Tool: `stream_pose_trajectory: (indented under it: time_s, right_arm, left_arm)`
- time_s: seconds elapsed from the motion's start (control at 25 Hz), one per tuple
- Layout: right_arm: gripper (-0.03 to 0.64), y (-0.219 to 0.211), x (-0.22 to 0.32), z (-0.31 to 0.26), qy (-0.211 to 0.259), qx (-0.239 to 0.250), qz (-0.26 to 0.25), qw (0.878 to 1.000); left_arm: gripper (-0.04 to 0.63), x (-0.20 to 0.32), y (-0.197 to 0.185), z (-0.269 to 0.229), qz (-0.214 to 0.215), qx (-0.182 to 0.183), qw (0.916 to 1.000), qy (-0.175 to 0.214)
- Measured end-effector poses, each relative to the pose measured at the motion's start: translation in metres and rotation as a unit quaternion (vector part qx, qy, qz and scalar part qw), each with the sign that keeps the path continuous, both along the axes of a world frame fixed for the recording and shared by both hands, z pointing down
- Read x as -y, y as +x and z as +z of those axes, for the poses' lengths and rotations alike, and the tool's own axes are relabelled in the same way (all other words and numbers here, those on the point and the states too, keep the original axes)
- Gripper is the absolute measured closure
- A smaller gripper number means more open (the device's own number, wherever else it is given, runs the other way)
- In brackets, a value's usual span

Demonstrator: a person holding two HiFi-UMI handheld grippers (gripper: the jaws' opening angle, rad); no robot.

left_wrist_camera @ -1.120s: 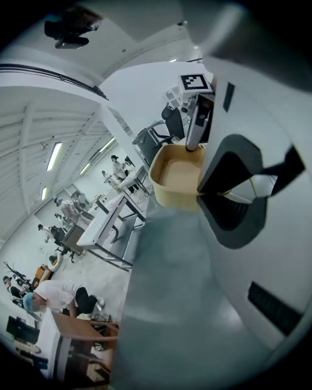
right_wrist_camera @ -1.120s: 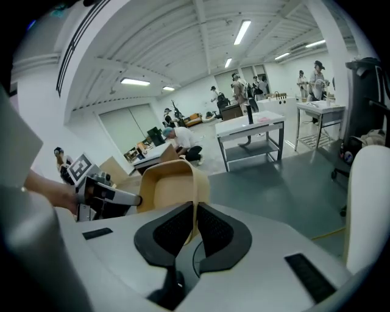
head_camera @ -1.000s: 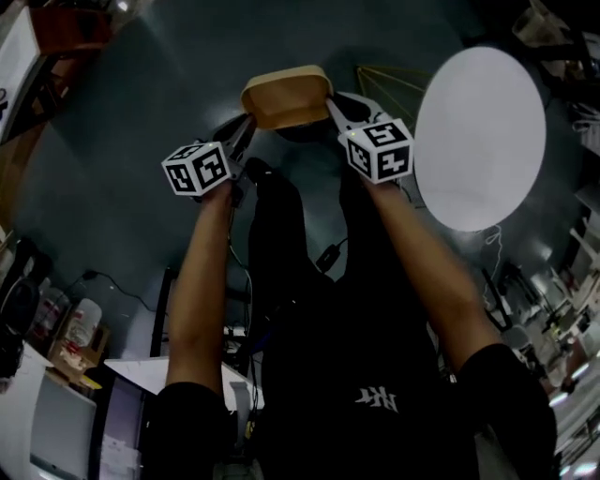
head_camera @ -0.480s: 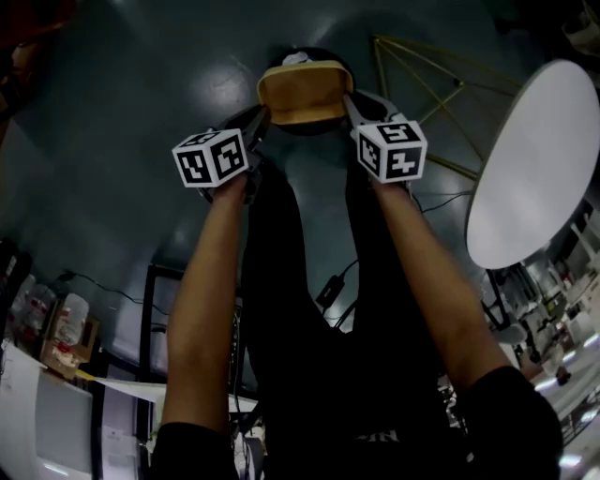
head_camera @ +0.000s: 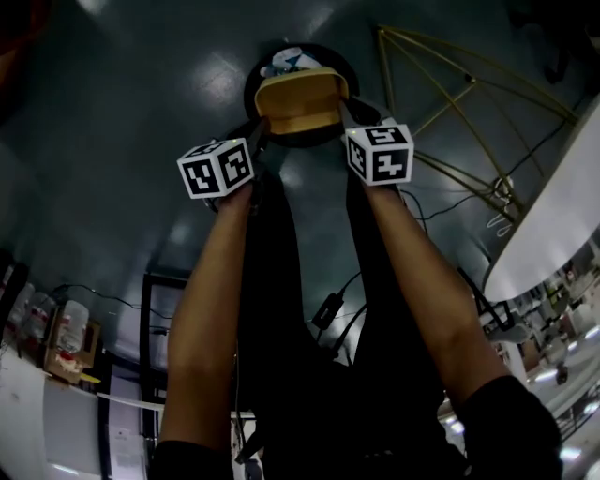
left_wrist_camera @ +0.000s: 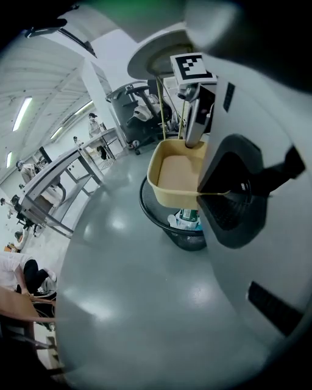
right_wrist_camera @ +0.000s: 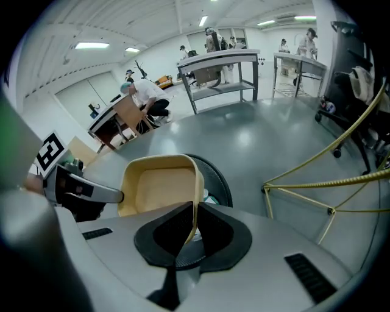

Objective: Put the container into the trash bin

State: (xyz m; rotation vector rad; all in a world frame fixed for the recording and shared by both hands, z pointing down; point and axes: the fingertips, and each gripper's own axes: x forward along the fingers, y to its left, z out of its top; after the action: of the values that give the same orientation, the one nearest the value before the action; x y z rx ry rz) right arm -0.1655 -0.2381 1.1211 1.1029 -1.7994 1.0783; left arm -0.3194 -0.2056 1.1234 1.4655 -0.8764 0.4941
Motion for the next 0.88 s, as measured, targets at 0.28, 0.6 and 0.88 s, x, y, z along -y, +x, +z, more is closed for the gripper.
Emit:
stream_pose_trajectory:
  time_s: [0.28,0.6,0.88]
  right_arm:
    - [0.565,0.002,0.000,0.022,-0.005,-0.006,-0.005,1.000]
    - [0.561,0.000,0.004,0.024,0.012,-0.015,-0.006,1.000]
    - [0.469,0.005,-0.002,-0.008,0.033,-0.011,-0.005,0.999]
  left_arm:
    - [0.580,0.000,0.002,0.023,0.007,0.021,0.9998,-0.004]
    - [0.569,0.005,-0.007,0.028,0.016,0.055,0.9983,0.009]
    - [0.434,0.027,-0.010,-0.013,-0.008,0.057,0.9948,0.084]
